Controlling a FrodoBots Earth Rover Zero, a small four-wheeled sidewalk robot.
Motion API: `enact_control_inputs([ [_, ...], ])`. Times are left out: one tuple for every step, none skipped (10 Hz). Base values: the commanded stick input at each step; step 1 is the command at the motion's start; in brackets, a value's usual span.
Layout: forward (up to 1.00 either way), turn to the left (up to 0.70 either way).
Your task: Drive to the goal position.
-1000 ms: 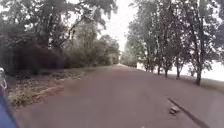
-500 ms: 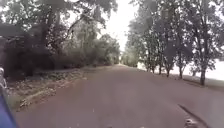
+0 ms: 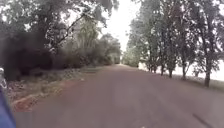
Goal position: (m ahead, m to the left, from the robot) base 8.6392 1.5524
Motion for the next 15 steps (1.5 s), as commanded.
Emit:
enact_control_inputs([
  [0.7,-0.01],
  [0.7,-0.01],
  [0.7,-0.02],
  [0.7,-0.05],
  [0.7,-0.08],
  [0.7,-0.11],
  [0.7,-0.13],
  [0.7,-0.11],
  [0.7,-0.08],
  [0.7,-0.05],
  [0.7,-0.02],
  [0.7,-0.01],
  [0.7,-0.01],
  [0.7,-0.01],
  [0.7,-0.01],
])
